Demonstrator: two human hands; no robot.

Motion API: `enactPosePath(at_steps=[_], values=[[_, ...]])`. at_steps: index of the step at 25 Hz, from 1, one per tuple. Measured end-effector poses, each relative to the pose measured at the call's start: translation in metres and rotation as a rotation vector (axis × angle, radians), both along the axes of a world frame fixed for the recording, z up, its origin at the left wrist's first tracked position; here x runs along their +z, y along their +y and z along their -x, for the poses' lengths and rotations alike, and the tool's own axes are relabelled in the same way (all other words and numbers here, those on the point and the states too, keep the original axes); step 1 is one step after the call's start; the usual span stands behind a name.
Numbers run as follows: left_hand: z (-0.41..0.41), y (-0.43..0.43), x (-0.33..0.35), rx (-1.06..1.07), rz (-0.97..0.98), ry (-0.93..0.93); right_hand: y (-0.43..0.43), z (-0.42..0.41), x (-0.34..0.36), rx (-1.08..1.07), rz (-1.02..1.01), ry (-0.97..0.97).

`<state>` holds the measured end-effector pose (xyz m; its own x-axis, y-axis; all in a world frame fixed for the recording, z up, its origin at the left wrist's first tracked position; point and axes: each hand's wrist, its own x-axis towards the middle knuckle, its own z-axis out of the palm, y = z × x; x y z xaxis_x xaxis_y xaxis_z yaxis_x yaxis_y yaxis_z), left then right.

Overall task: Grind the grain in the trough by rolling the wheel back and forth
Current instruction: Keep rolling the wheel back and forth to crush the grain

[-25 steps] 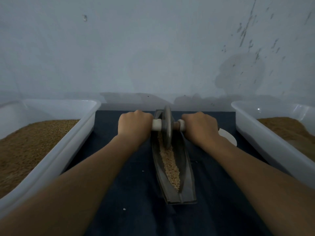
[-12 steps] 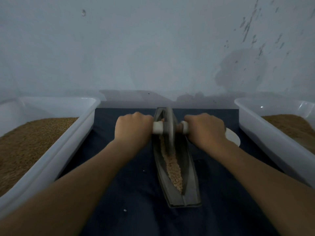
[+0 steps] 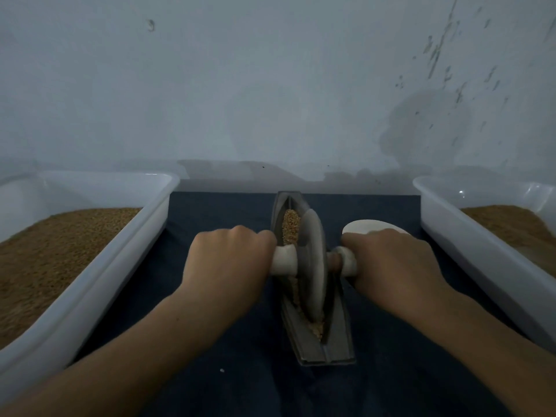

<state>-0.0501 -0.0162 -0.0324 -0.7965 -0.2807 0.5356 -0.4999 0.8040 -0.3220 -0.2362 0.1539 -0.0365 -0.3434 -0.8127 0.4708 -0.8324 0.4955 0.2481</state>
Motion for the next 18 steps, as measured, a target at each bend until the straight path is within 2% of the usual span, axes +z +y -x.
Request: enactPosePath(at_steps=[3,8,11,14,16,18], values=[[0.032,-0.022,-0.004,0.087,-0.06,-0.028,-0.03,0.016,-0.002,-0.055,-0.015,-0.137],[0.065,-0.045,0.011,0.182,-0.216,-0.022,-0.081,0.031,0.023,-0.079,-0.014,-0.12],[0.039,-0.025,0.001,0.113,-0.137,0.017,-0.044,0.02,0.009,-0.023,-0.014,-0.107],[0.003,-0.002,-0.004,-0.014,0.016,0.006,-0.001,0.002,-0.004,0.051,0.04,0.016],[0.0,0.0,-0.002,-0.015,0.047,0.021,0.005,0.003,-0.007,0.04,0.032,0.026],[0.015,-0.007,-0.003,0.062,0.017,-0.025,-0.011,0.013,-0.01,-0.002,0.022,-0.049]])
